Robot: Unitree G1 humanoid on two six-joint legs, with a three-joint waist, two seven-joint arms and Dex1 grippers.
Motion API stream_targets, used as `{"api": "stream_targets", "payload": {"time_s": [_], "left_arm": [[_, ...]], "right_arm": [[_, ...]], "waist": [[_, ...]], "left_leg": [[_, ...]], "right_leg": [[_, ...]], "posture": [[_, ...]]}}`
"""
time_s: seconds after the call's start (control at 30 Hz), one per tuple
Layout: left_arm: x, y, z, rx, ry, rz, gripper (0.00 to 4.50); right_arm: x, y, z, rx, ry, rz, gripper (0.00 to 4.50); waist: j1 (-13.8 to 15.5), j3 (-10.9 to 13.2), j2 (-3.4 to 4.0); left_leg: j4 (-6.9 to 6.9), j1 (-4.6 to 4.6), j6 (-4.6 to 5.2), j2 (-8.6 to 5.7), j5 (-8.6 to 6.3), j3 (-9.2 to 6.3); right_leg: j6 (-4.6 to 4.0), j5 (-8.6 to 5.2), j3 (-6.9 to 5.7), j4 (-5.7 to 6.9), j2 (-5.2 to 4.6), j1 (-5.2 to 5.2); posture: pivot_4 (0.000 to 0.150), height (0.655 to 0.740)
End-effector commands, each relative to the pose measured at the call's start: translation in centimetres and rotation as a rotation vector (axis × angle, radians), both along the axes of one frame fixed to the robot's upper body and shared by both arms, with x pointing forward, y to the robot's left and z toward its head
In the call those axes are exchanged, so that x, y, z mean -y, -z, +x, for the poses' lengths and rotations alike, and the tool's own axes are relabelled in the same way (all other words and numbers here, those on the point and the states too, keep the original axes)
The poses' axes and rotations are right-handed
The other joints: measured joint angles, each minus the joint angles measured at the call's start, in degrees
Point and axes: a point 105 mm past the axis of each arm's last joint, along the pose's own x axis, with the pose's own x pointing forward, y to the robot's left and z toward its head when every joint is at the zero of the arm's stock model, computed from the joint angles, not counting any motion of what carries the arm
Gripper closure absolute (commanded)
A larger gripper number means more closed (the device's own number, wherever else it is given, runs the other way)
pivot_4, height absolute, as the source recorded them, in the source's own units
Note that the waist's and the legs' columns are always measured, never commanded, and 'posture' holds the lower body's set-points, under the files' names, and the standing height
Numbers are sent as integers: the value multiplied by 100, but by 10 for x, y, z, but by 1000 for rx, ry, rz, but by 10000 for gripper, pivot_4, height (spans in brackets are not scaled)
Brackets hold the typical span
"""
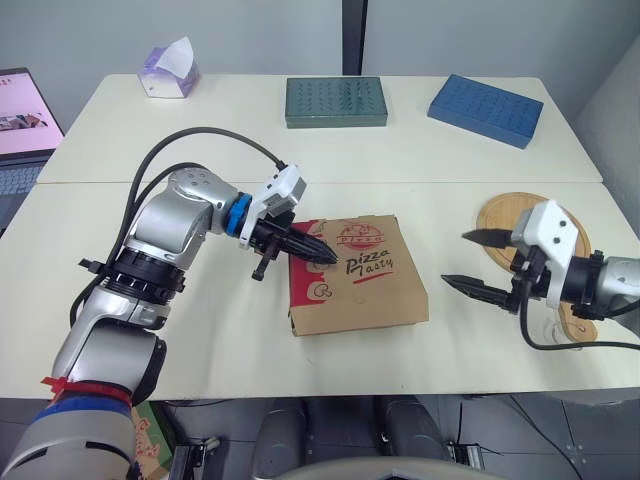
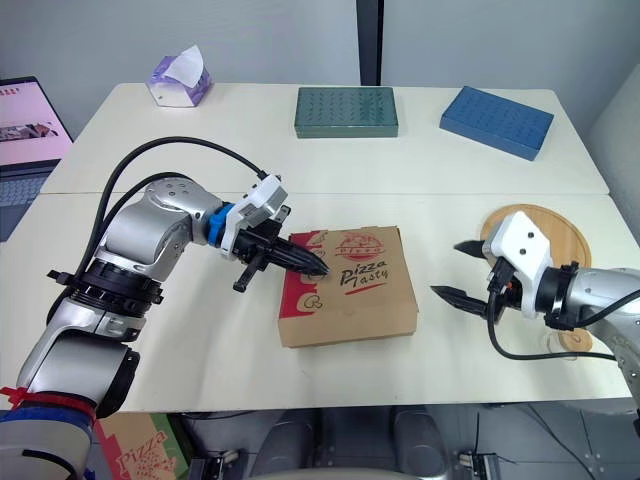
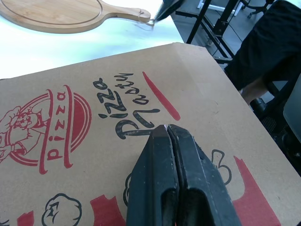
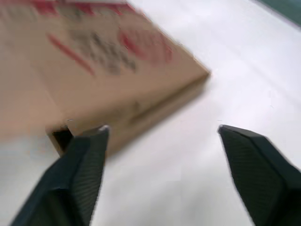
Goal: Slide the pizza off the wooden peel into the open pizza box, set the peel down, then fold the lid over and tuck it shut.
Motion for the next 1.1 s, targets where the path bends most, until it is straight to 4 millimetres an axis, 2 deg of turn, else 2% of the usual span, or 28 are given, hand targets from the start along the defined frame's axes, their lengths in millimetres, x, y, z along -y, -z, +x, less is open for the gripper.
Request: {"api": "stream_targets", "payload": {"time_s": [0.03, 0.27, 0.37, 0.57, 0.73, 0.83, 0.97, 1.1], "left_arm": [[-2, -6, -5, 20, 20, -7, 45000], [-4, -3, -4, 7, 7, 0, 45000], [-4, -2, -4, 6, 4, 1, 45000], [-4, -1, -3, 3, -1, 0, 45000], [0, 0, -2, 3, -1, -3, 45000], [3, 1, -2, 3, 0, -2, 45000], [4, 1, -2, 5, 6, -7, 45000], [5, 2, -2, 17, 20, -2, 45000]], "right_arm": [[-19, 12, -6, 16, -107, -23, 19944], [-52, 20, -13, -44, -213, 93, 44898], [-59, 18, -12, -50, -229, 133, 44898], [-61, 21, -9, -53, -227, 137, 44898], [-51, 30, -8, -41, -202, 62, 44898], [-45, 28, -13, -43, -199, 51, 44898], [-27, 18, -24, -54, -175, 20, 44898], [-10, -6, -26, -22, -136, 15, 37121]], "waist": [[-21, 0, 1], [-2, 0, 1], [-2, 0, 1], [-1, 0, 1], [4, 0, 1], [6, 0, 1], [9, -1, 1], [1, -1, 1]], "left_leg": [[0, 1, 0, 0, 0, 0], [5, 0, 0, 0, 0, -1], [5, 0, 0, 0, 0, -2], [5, 0, 0, 0, 0, -2], [5, 0, 0, -1, 0, -2], [6, 0, 0, -1, 0, -3], [6, 0, 0, -3, 0, -3], [9, 1, 0, -3, 0, -2]], "right_leg": [[0, 0, 1, 1, 0, 0], [1, 1, 1, 3, 0, 2], [0, 2, 0, 3, 0, 2], [-2, 3, 0, 4, 0, 2], [-2, 3, 0, 4, 0, 2], [-2, 3, 0, 5, 0, 2], [-3, 4, 0, 6, -2, 3], [-2, 4, 1, 6, -2, 5]], "posture": [[1500, 7279], [1500, 7279], [1500, 7279], [1500, 7279], [1500, 7279], [1500, 7279], [1500, 7279], [1500, 7279]]}}
